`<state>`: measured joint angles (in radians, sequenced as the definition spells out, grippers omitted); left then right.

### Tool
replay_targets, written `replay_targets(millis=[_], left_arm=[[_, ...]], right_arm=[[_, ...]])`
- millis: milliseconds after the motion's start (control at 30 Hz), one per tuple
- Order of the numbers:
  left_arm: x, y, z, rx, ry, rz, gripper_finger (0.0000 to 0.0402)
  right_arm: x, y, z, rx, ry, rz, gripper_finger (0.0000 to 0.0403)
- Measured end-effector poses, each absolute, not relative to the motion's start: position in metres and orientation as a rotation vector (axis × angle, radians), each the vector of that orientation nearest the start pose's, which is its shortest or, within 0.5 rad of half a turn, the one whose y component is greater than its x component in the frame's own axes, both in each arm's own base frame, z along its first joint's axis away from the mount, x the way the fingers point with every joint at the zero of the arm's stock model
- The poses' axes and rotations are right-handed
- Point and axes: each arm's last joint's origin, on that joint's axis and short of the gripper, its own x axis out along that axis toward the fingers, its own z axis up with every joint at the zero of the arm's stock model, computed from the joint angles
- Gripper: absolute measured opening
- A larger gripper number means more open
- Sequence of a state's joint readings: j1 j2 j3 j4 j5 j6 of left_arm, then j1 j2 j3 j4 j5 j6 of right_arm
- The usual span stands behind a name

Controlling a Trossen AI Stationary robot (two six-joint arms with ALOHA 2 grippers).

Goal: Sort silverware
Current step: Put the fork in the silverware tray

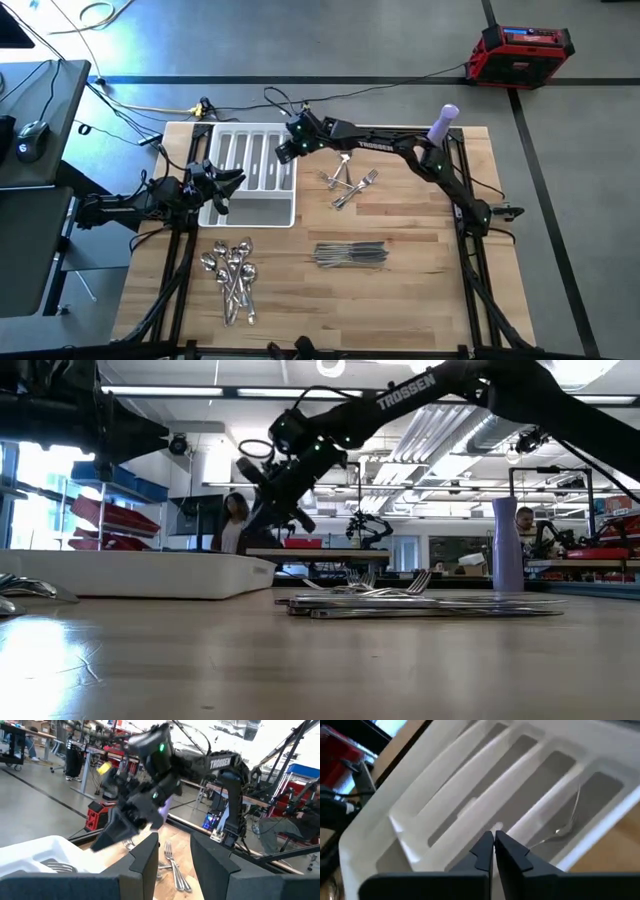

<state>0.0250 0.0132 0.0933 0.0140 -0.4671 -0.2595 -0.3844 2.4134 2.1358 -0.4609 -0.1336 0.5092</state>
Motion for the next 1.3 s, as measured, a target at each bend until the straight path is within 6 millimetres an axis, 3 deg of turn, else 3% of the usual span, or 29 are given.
replay_targets(millis=[167, 367, 833, 1300], left_arm=[[0.088, 0.016, 0.195, -0.275, -0.155, 0.492, 0.0097], [0.088, 0.016, 0.194, -0.283, -0.145, 0.493, 0.0097], [0.090, 0.016, 0.192, -0.293, -0.127, 0.512, 0.0097], [0.098, 0.018, 0.187, -0.290, -0.072, 0.591, 0.0097]], right_arm=[[0.516, -0.207, 0.194, 0.546, 0.756, -0.397, 0.0000], [0.506, -0.211, 0.175, 0.495, 0.850, -0.407, 0.0000], [0.514, -0.201, 0.182, 0.283, 0.820, -0.364, 0.0000], [0.522, -0.198, 0.153, 0.234, 0.850, -0.346, 0.0000]])
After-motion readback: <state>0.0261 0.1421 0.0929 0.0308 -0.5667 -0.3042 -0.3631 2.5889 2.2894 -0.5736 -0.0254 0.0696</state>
